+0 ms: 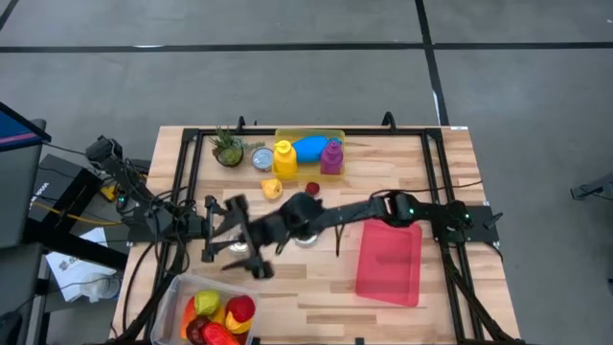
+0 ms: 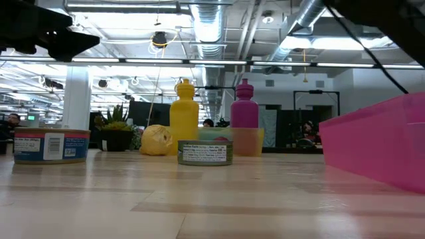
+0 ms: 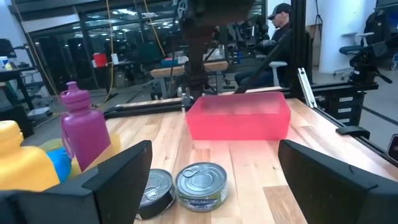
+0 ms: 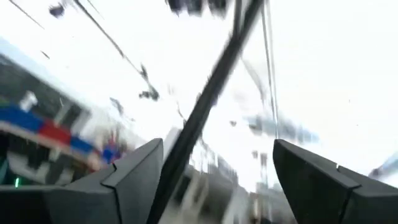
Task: Pick & Place Food Item
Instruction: Put the yellow pear into the white bin
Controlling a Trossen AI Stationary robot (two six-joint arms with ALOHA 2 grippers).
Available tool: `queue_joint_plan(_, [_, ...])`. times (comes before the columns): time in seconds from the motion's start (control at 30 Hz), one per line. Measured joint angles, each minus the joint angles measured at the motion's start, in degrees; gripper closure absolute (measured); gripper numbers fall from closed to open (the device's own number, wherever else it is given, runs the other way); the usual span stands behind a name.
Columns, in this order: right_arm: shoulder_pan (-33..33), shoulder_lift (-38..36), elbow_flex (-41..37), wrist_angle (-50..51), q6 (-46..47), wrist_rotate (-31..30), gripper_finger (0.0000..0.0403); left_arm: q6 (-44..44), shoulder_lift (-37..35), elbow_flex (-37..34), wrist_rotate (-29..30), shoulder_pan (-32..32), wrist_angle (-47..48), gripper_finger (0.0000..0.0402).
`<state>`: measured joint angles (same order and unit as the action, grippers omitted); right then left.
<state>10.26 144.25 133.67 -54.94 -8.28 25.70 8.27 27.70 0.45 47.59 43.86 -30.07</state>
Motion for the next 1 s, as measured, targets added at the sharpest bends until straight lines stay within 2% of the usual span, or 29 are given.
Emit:
queue_joint_plan(0.1, [-2.0,0.5,-0.9,-5.9,2.1,2.8,0.0112,-1.1,0.0,0.0,0.0,0.3,0.7,0.0060])
queue_joint_plan(0.2, [-3.5,-0.2,-6.2,-5.8,1.0,-0.6,0.0112,-2.2,0.0,0.0,-1.0,0.9,1.8,0.0060])
queue_joint_plan(0.3, [-5.4,-1.3,-14.4,-10.2,0.6,-6.0,0.0112,-2.8,0.0,0.0,-1.2,1.2,1.8,0.0060])
queue_joint_plan(0.5, [-7.8,-7.2,-38.7,-34.7,-0.6,-17.7,0.0111,-6.1,0.0,0.0,-1.2,1.5,2.6,0.0060])
queue_joint_plan(0.57, [-8.8,-12.6,-48.7,-34.2,-3.6,-23.4,0.0111,-7.9,0.0,0.0,-1.2,1.3,3.0,0.0060])
queue_joint_plan(0.7, [-10.6,-26.9,-66.3,-22.7,-8.0,-33.2,0.0111,-11.5,0.2,0.3,-1.5,-0.8,3.6,0.0070])
queue_joint_plan(0.83, [-10.6,-39.5,-79.4,-9.8,-4.6,-34.8,0.0111,-13.5,1.4,3.9,-5.6,-6.0,7.5,0.0087])
queue_joint_plan(1.0, [-7.6,-51.1,-91.1,-4.0,-0.2,-37.9,0.0111,-14.7,6.8,9.7,-14.4,-17.6,13.2,0.0100])
